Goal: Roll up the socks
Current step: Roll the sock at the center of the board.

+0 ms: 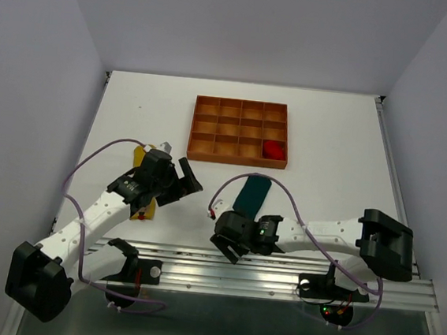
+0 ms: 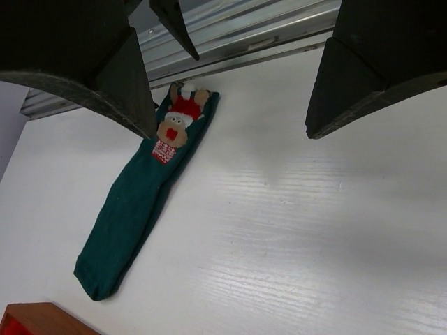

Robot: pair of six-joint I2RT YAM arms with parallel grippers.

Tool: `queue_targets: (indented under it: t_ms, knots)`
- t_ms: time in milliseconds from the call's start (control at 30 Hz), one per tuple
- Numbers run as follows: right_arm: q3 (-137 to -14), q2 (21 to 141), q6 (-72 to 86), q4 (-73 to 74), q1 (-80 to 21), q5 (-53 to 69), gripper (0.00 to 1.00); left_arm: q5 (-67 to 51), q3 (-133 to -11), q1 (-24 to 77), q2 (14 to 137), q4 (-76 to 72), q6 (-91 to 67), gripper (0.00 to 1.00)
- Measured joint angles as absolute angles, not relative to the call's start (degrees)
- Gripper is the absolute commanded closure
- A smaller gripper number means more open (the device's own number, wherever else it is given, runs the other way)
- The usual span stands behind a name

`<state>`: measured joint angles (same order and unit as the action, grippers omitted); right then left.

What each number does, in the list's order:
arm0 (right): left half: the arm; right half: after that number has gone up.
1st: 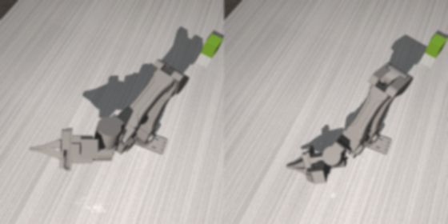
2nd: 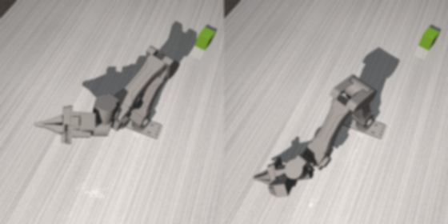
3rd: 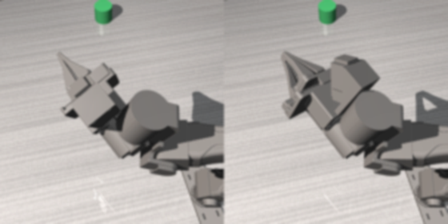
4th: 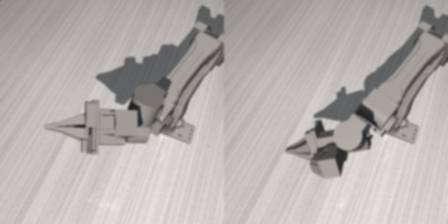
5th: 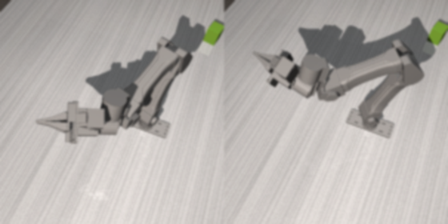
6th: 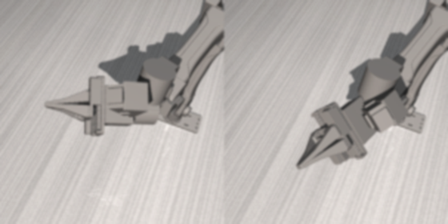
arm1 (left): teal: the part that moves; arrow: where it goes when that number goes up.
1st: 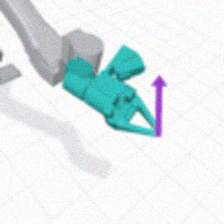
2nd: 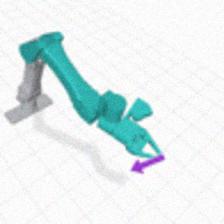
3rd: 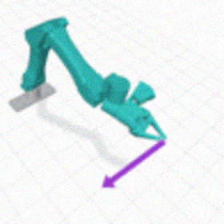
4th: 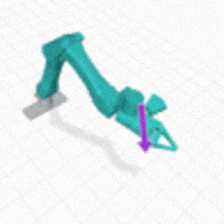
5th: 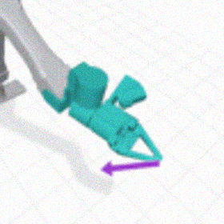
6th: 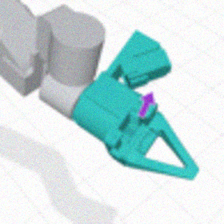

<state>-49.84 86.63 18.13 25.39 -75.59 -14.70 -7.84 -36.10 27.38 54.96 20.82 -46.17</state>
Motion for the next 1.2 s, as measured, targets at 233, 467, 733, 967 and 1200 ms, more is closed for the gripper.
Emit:
queue_targets:
  t_ms: [233, 467, 733, 967, 1200]
  knots:
    - [-51.1, 89.7, 17.0, 27.5, -76.0, -18.0, 0.32, -7.4, -36.1, 27.4, 56.4, 20.8, -46.1, 0.01]
    - [-52.1, 90.9, 15.0, 27.4, -76.5, -19.0, 0.42, -7.4, -36.1, 27.4, 57.2, 20.8, -46.2, 0.01]
    - [-52.2, 92.6, 14.0, 27.3, -77.1, -19.0, 0.78, -7.4, -36.1, 27.4, 57.3, 20.8, -46.2, 0.01]
    - [-52.4, 92.8, 16.0, 26.9, -77.1, -18.8, 0.99, -7.8, -36.1, 27.4, 57.4, 20.8, -46.2, 0.01]
    - [-52.5, 92.2, 17.8, 25.2, -71.0, -9.1, 0.99, -9.6, -36.0, 28.0, 58.0, 20.3, -45.9, 0.01]
